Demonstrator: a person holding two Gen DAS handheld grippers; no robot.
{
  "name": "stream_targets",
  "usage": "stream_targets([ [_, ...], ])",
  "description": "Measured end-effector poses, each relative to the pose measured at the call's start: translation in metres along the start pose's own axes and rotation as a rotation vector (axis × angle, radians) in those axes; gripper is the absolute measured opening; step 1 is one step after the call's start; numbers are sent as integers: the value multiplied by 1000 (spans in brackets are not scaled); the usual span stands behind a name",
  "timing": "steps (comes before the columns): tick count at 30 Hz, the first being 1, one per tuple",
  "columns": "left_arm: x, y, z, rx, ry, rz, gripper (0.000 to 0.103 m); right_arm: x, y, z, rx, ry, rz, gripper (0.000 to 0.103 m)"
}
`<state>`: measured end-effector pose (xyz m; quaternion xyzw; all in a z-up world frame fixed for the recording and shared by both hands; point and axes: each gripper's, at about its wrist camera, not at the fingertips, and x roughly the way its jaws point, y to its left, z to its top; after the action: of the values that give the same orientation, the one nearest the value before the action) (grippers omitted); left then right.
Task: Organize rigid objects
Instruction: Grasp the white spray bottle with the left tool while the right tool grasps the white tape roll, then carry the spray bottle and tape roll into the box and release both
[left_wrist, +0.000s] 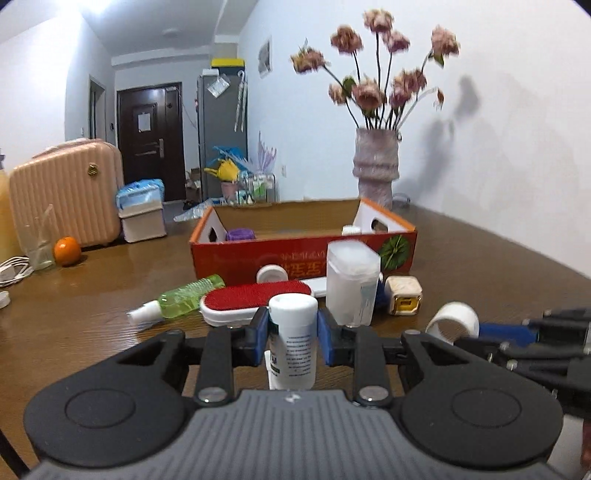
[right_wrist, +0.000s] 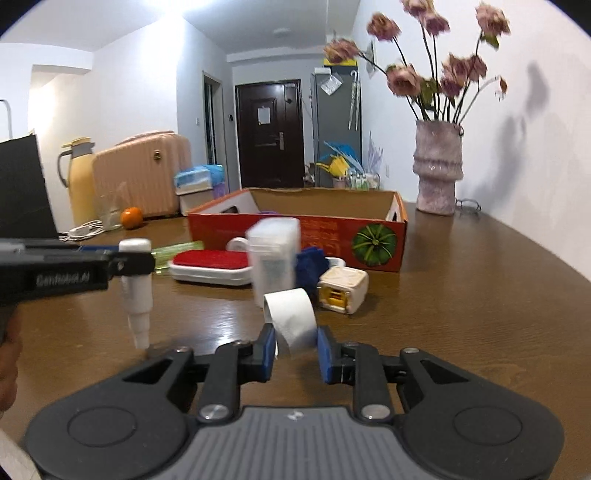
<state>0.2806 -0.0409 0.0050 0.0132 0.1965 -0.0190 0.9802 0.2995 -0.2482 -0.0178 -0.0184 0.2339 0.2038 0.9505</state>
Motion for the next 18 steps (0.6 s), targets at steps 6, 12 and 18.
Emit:
stream_targets([
  [6, -44, 9, -2, 9, -63, 41, 28, -42, 24, -2, -3, -45, 8, 23],
  [12, -84, 21, -1, -38, -130, 54, 28, -84, 48, 7, -68, -124, 15, 23],
  [18, -105, 26, -2, -53, -155, 50, 28, -106, 55, 10, -79, -151, 9, 23],
])
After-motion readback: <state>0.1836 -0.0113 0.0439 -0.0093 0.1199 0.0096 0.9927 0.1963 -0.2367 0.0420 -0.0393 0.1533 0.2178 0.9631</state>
